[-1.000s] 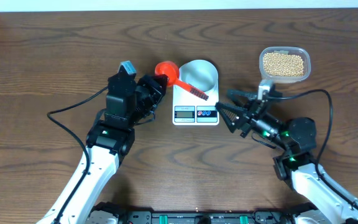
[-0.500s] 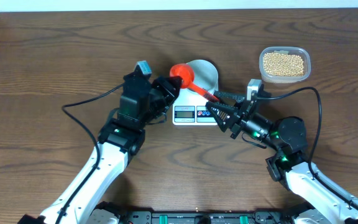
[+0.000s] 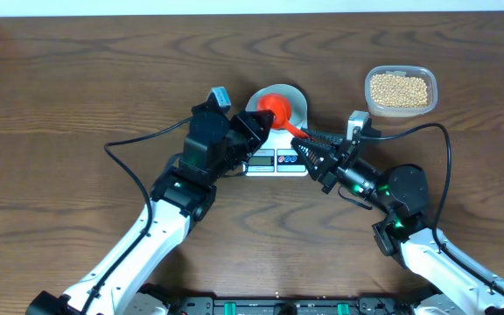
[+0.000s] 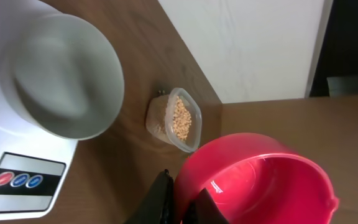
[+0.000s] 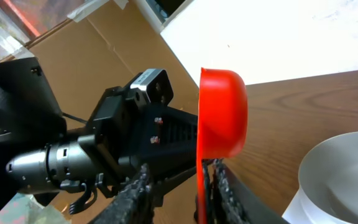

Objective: Scoop item into bowl and weigh 50g on scale

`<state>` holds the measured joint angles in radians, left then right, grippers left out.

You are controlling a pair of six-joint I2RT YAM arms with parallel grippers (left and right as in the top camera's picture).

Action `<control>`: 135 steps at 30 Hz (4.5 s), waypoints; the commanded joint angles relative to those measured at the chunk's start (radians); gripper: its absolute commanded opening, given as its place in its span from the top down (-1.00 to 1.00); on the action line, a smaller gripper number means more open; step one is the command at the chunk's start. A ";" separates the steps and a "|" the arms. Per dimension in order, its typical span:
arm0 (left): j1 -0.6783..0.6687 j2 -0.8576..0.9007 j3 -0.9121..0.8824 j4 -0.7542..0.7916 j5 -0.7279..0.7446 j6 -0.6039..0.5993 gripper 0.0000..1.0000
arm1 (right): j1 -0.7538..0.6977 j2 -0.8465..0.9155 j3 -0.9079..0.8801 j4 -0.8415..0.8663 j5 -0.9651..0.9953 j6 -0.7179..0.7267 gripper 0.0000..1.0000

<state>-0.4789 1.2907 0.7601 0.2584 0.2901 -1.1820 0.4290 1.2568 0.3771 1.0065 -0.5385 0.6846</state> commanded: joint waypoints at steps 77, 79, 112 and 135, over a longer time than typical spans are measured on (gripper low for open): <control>-0.016 0.006 0.013 -0.389 -0.129 0.457 0.86 | -0.129 0.007 0.160 -0.017 0.481 -0.169 0.98; -0.016 0.015 0.013 -0.404 -0.118 0.500 0.86 | -0.129 0.007 0.160 -0.017 0.481 -0.177 0.98; -0.118 0.471 0.282 -0.503 -0.108 1.071 0.85 | -0.129 0.007 0.160 -0.069 0.510 -0.209 0.98; -0.138 0.524 0.282 -0.425 -0.123 1.186 0.86 | -0.129 0.007 0.160 -0.084 0.510 -0.211 0.98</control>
<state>-0.6090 1.7981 1.0176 -0.1688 0.1772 -0.0383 0.3107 1.2629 0.5117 0.9222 -0.0441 0.4885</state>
